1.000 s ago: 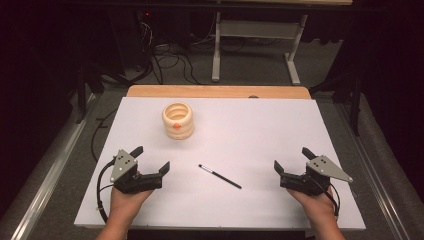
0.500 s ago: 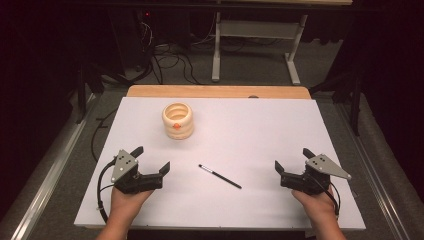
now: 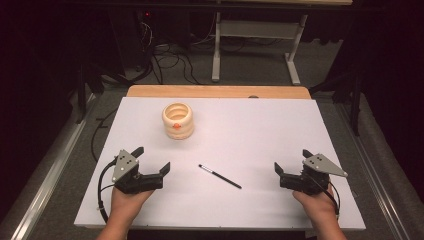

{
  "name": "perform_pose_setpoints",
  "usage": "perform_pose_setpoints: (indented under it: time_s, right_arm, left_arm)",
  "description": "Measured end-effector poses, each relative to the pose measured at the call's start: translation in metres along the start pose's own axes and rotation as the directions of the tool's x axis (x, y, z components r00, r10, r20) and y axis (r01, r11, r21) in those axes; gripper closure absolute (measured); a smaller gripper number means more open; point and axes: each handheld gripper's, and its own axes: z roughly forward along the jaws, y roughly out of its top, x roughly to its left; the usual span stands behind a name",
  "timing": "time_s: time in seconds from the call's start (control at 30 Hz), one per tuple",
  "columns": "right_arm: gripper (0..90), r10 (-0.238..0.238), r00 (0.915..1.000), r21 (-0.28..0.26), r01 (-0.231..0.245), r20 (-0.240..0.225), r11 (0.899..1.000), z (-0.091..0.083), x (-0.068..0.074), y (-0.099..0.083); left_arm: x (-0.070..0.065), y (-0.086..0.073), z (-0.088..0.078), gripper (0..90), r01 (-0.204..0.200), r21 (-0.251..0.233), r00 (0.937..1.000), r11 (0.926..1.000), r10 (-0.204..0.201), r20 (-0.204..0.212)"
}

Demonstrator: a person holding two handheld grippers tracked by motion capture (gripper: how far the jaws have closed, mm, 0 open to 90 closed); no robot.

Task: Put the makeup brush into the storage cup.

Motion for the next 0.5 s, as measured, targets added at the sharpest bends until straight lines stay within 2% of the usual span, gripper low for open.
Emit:
perform_pose_setpoints:
  time_s: [0.37,0.5]
  right_arm:
    - [0.8,-0.012,0.9999,0.086,0.012,-0.002,0.996,0.0045,-0.0005,-0.0015]
    - [0.8,-0.035,0.9994,0.113,0.035,-0.006,0.993,0.0062,-0.0006,-0.0023]
  left_arm:
    - [0.0014,-0.0004,0.0,0.5,0.001,0.003,1.0,1.0,-0.001,-0.004]
    - [0.0015,-0.0005,0.0005,0.6,0.003,0.006,1.0,1.0,-0.003,-0.004]
